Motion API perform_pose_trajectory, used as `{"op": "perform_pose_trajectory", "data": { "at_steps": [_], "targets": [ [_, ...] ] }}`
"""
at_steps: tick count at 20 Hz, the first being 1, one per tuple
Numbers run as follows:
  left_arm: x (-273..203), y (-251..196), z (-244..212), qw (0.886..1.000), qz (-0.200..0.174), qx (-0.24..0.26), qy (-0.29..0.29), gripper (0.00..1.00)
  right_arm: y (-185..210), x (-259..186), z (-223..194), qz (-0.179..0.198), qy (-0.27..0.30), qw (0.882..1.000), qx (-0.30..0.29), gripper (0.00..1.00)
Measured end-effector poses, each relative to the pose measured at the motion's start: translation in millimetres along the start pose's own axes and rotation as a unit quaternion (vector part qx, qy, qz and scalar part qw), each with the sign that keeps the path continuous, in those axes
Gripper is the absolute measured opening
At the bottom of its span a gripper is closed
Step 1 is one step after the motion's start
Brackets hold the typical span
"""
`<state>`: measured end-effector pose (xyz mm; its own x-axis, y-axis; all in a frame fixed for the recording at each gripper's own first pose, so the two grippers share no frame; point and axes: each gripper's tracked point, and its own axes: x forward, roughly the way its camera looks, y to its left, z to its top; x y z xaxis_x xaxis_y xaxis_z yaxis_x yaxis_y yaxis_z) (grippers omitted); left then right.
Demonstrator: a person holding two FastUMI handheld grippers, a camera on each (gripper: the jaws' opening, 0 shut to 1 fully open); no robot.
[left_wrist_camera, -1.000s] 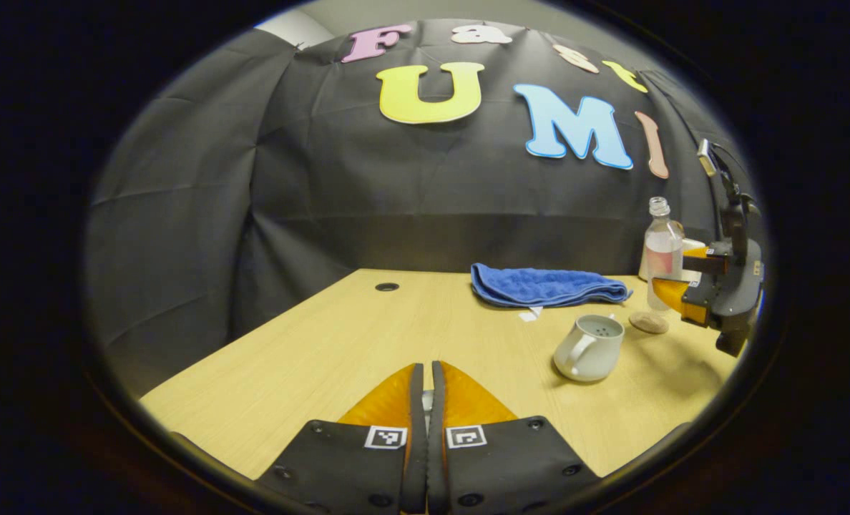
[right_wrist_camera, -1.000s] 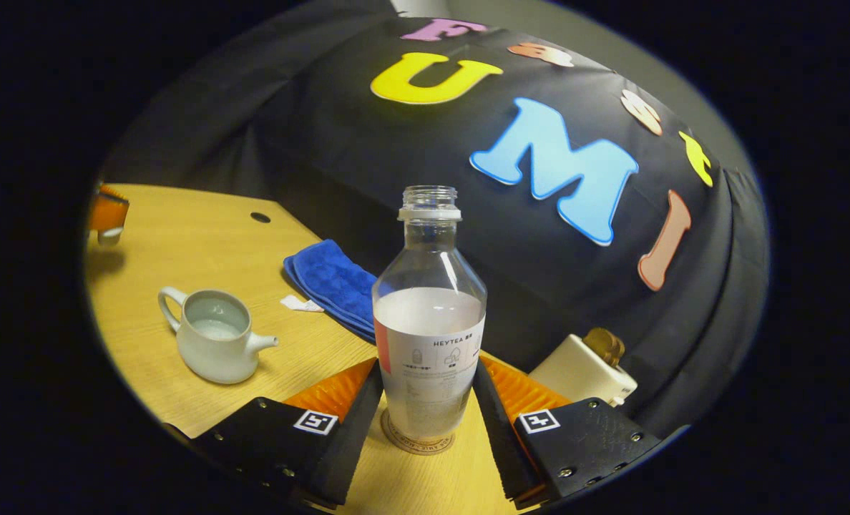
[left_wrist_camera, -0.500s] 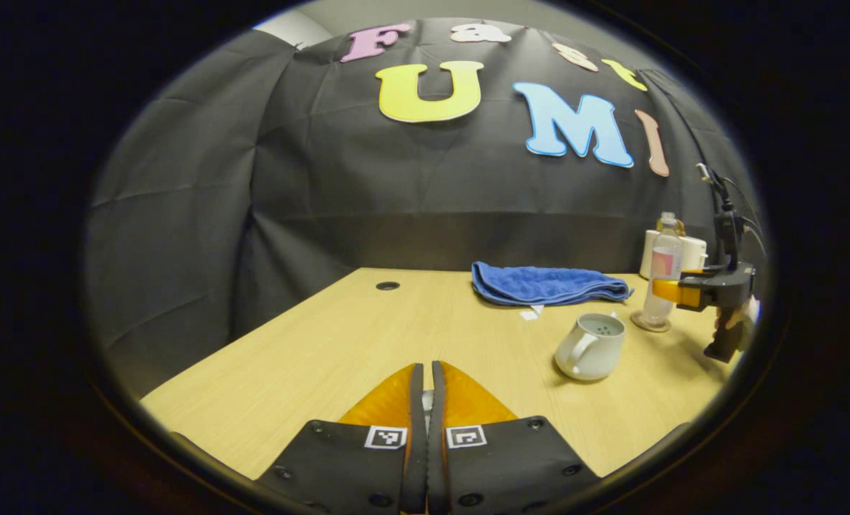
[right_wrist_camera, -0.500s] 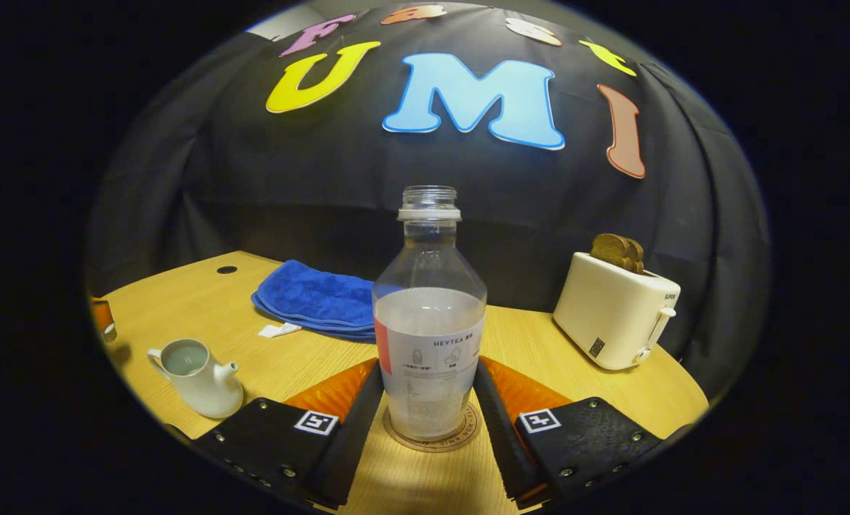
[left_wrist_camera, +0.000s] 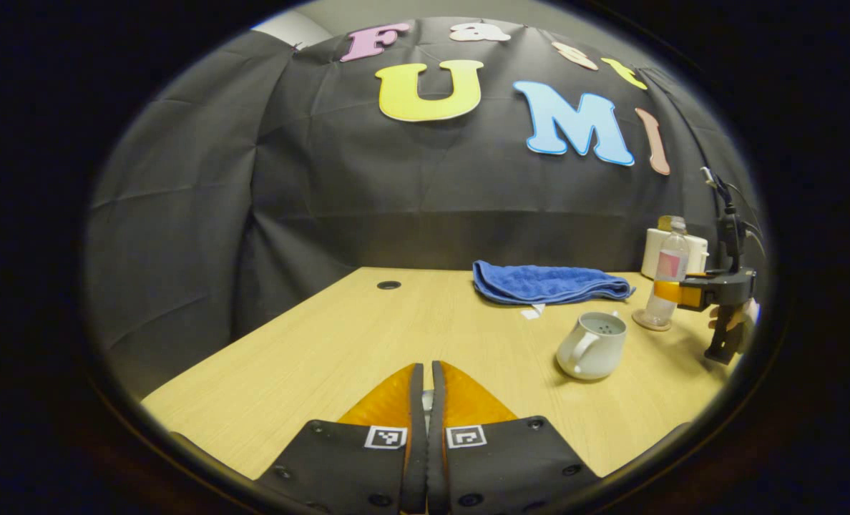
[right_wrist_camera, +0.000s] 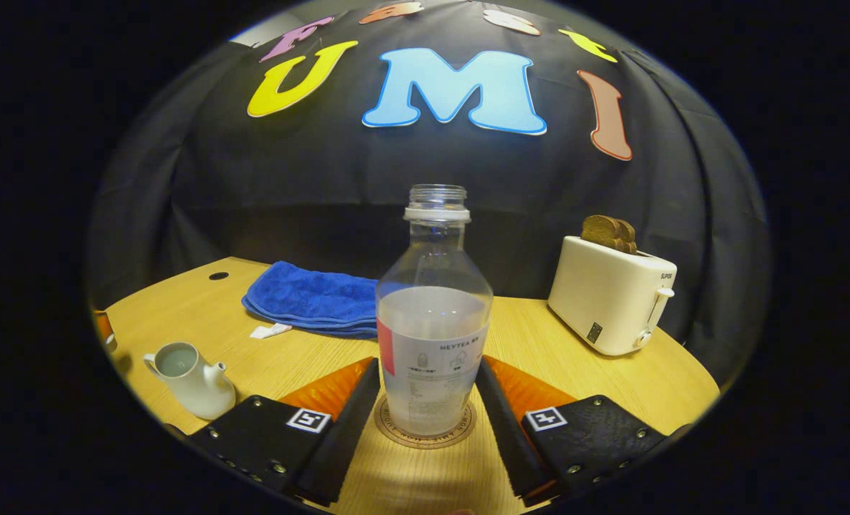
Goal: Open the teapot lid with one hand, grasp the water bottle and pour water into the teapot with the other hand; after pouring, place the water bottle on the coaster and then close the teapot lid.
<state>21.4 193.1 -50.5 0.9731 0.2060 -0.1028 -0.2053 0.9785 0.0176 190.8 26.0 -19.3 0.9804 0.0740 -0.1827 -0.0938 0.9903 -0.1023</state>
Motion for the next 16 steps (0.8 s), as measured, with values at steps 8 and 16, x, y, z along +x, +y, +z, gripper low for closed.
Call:
{"op": "perform_pose_trajectory", "data": {
  "at_steps": [8, 16],
  "targets": [
    [1, -2, 1, 1.0, 0.001, 0.001, 0.001, 0.07, -11, -32, 10, -0.014, -0.045, 0.999, 0.014, 0.96],
    [10, -35, 22, 1.0, -0.019, 0.004, -0.013, 0.06, -11, -86, 7, -0.033, -0.129, 0.991, 0.034, 0.96]
  ]
}}
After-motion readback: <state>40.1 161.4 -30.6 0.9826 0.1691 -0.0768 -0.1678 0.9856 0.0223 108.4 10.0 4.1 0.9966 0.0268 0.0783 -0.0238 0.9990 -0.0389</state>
